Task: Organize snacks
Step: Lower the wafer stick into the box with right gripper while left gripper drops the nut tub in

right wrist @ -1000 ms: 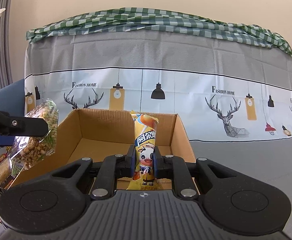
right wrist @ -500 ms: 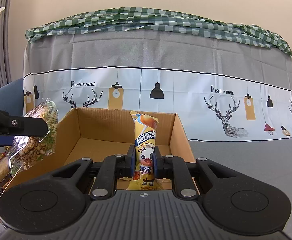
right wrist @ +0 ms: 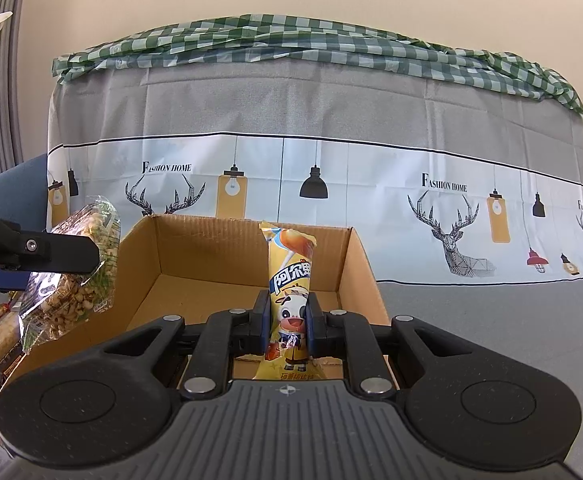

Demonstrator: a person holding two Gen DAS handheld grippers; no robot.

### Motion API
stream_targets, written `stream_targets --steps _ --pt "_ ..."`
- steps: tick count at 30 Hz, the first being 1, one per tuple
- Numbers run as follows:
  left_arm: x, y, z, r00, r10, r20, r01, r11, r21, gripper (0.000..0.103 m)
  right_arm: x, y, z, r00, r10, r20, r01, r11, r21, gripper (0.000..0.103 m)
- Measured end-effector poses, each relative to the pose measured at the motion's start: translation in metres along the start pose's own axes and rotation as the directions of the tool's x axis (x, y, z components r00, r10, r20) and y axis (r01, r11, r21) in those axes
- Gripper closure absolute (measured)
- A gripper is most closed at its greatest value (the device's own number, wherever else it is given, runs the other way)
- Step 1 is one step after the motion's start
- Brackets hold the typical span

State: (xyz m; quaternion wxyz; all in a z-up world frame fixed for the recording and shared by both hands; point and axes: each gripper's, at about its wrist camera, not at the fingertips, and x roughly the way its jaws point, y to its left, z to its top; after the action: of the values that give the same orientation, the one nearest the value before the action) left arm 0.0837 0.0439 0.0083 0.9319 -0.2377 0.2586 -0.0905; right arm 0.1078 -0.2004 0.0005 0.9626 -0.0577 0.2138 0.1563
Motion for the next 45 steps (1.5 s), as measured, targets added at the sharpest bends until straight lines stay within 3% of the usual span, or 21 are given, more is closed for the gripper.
stream_targets --steps 45 --pt "0.0011 -0.0014 -0.0013 1.000 -0.001 0.004 0.001 1.000 0.001 0.018 0.0017 0.0036 -0.0017 1.000 0.002 0.001 -0.002 1.000 -0.011 0.086"
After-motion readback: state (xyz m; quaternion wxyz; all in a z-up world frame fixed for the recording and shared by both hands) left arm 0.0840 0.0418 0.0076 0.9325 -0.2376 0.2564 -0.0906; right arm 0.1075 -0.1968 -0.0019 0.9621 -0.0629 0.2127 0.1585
